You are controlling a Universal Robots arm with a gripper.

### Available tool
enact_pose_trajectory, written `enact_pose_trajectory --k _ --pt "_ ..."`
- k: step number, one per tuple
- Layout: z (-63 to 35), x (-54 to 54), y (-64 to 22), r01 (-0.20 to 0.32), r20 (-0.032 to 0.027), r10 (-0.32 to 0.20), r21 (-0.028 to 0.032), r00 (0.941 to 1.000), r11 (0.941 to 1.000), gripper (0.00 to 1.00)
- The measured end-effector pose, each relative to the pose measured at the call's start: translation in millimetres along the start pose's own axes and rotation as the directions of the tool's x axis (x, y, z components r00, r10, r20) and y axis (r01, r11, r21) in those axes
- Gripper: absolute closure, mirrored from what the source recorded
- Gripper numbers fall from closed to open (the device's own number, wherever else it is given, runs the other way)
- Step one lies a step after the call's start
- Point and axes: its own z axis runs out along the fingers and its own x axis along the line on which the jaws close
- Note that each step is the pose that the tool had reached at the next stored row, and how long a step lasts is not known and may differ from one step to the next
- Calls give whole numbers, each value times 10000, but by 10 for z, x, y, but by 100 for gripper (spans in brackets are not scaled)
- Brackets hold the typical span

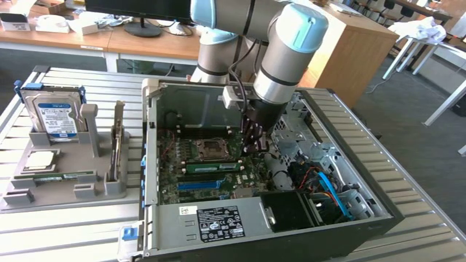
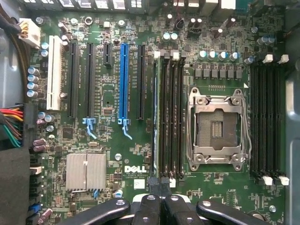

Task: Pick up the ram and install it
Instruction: 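Press down the ram until it locks into place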

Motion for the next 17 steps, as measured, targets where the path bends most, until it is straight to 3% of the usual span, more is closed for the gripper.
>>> enact_pose_trajectory --k 17 --pt "86 4 -4 -1 0 1 0 10000 10000 90"
